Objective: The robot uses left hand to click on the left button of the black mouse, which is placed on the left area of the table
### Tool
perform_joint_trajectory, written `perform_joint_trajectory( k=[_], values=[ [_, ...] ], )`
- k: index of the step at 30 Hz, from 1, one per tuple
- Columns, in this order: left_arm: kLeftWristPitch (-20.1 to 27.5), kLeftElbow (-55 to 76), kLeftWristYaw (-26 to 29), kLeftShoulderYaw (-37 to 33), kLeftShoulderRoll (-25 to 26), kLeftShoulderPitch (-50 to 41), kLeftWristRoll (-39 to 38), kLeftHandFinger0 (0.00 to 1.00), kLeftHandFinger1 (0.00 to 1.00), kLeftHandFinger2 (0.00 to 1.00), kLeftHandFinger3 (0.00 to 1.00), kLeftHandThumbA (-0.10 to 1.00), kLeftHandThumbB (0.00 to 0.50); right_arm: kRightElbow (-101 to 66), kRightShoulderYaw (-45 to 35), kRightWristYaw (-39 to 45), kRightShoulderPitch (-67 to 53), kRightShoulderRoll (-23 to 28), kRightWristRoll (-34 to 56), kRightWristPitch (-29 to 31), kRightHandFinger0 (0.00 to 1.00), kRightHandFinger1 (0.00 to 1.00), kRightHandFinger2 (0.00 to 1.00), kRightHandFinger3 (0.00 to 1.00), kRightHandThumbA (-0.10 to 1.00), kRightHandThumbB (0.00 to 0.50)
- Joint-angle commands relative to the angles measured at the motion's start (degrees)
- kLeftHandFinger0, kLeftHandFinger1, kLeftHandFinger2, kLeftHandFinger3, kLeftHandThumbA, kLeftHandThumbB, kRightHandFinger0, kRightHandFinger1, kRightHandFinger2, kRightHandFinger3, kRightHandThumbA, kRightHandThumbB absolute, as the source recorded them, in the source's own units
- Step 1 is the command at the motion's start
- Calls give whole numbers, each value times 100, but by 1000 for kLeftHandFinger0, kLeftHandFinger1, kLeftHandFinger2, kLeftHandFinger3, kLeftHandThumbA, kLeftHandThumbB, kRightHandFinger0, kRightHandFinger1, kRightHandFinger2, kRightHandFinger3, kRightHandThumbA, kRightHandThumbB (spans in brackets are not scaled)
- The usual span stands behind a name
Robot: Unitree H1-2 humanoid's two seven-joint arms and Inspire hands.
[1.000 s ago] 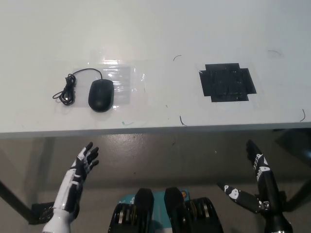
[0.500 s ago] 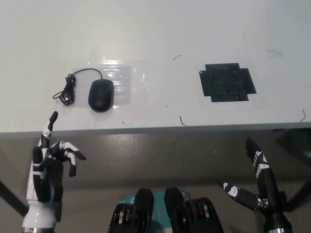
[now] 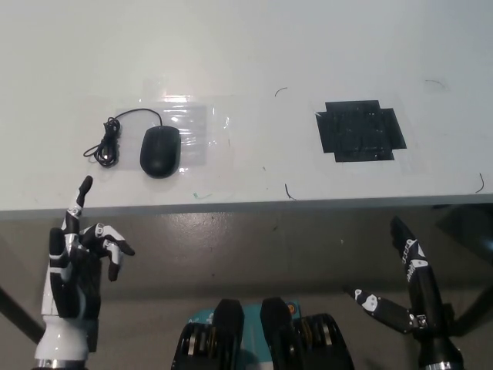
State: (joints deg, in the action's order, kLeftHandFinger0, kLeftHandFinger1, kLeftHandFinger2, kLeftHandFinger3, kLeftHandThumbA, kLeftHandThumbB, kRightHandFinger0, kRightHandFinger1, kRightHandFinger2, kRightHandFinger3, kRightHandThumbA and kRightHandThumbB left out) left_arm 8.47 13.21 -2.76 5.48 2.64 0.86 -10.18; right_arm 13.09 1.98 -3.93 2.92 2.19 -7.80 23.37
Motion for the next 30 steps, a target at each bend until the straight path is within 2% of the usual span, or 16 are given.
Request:
perform_joint_trajectory(
  k=[1, 2, 4, 5, 6, 9, 10, 14, 18, 19, 21, 25, 27, 28, 30],
  values=[
    [-682, 468, -213, 23, 85, 146, -1214, 31, 2, 210, 1000, 1000, 179, -49, -2, -133, 130, 40, -11, 355, 1000, 1000, 1000, 1000, 971, 69],
    [-1120, 603, -291, 58, 151, 183, -1890, 1, 0, 190, 1000, 1000, 229, -47, -3, -139, 133, 40, -16, 355, 1000, 1000, 1000, 1000, 972, 70],
    [-1671, 807, -302, 140, 262, 290, -2865, 0, 0, 179, 1000, 1000, 250, -32, -12, -127, 138, 31, 6, 355, 1000, 1000, 1000, 1000, 976, 80],
    [-1803, 877, -286, 157, 295, 329, -3088, 0, 0, 168, 1000, 1000, 263, -27, -16, -117, 139, 25, 24, 355, 1000, 1000, 1000, 1000, 981, 90],
    [-1898, 939, -290, 162, 351, 382, -3246, 0, 0, 172, 1000, 1000, 266, -30, -13, -99, 138, 27, 45, 355, 1000, 1000, 1000, 1000, 982, 90],
    [-2079, 1029, -248, 184, 426, 479, -3473, 0, 0, 21, 1000, 1000, 262, -34, -18, -88, 129, 27, 38, 355, 1000, 1000, 1000, 1000, 1000, 89],
    [-2299, 1060, -119, 234, 421, 519, -3967, 0, 0, 4, 1000, 1000, 294, -42, -17, -71, 124, 26, 66, 355, 1000, 1000, 1000, 1000, 1000, 90],
    [-2889, 1062, 187, 292, 537, 662, -5327, 0, 0, 0, 1000, 1000, 272, -38, -29, -85, 139, 31, 41, 355, 1000, 1000, 1000, 1000, 1000, 90],
    [-3050, 950, 260, 355, 573, 757, -5666, 0, 0, 0, 1000, 1000, 279, -37, -44, -106, 139, 26, 25, 355, 1000, 1000, 1000, 1000, 1000, 93],
    [-3065, 935, 268, 363, 576, 768, -5729, 0, 0, 0, 1000, 1000, 297, -33, -44, -108, 142, 28, 27, 355, 1000, 1000, 1000, 1000, 1000, 81],
    [-3125, 876, 243, 398, 619, 804, -5936, 0, 0, 0, 1000, 1000, 351, -27, -60, -96, 157, 26, 51, 355, 1000, 1000, 1000, 1000, 1000, 96],
    [-3220, 732, 148, 447, 668, 846, -6278, 0, 0, 0, 1000, 1000, 370, -31, -74, -98, 156, 19, 63, 355, 1000, 1000, 1000, 1000, 1000, 110],
    [-3260, 655, 97, 473, 687, 859, -6426, 0, 0, 0, 1000, 1000, 365, -25, -72, -111, 160, 21, 49, 355, 1000, 1000, 1000, 1000, 1000, 110],
    [-3284, 592, 22, 490, 706, 872, -6457, 0, 0, 0, 1000, 1000, 362, -25, -70, -112, 158, 25, 50, 355, 1000, 1000, 1000, 1000, 1000, 90],
    [-3311, 553, -22, 515, 750, 897, -6483, 0, 0, 0, 1000, 1000, 360, -22, -61, -111, 171, 8, 56, 355, 1000, 1000, 1000, 1000, 1000, 87]
  ],
)
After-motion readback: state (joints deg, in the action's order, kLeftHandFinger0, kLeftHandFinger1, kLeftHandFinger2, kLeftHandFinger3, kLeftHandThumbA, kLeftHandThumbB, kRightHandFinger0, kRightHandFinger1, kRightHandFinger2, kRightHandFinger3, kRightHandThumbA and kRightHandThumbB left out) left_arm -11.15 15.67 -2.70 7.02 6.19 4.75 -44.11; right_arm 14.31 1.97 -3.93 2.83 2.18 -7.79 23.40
